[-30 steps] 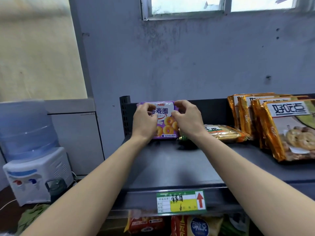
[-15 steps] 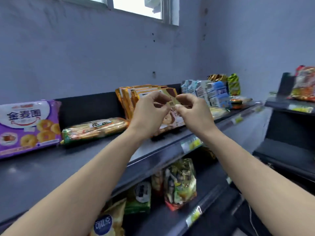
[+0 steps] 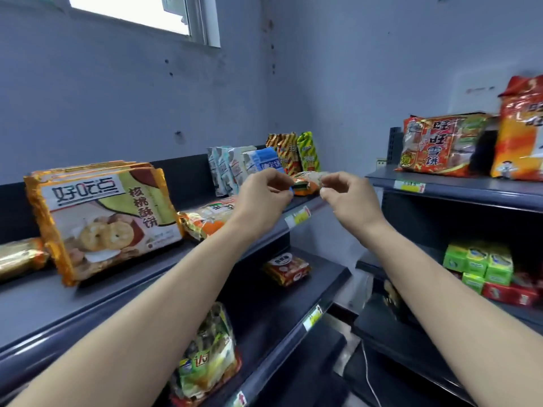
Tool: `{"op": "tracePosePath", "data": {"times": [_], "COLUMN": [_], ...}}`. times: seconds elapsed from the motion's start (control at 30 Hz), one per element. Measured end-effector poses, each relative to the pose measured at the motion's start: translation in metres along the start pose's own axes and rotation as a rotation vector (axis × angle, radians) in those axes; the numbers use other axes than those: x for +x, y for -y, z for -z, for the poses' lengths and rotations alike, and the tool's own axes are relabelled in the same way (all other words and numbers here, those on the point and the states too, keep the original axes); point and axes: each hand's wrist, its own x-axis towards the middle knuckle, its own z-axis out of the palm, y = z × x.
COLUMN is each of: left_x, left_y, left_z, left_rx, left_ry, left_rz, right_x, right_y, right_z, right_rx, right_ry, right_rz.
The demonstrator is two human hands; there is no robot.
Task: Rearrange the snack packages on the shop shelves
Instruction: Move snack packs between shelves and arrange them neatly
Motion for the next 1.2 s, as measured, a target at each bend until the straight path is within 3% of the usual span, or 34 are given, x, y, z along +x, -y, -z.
{"op": "tracePosePath", "data": {"times": [0.3,0.5,0.77,1.2], "left_x": [0.02,0.021,0.03,0.091], "left_y": [0.034,0.116,0.235,0.34], "left_z": [-0.103,-0.153,-0.214,-0.255], "left_rx": [0.053,0.039,-0.037,0.007], "left_ry": [0.204,0.28,0.236,0.065], "left_rz": [0.056,0.302,0.69,0.912], "right_x": [0.022,0.026,0.06,0.129], "right_y": [-0.103,-0.175,-0.271,-0.372], "right_z": [0.018,-0.013,-0.077,-0.18], "right_rx": [-0.063,-0.145,-0.239,-0.239], "right_ry": [0.071,0.222,0.449,0.714], "right_rz": [-0.16,-0.29,-0.402,-0.428]}}
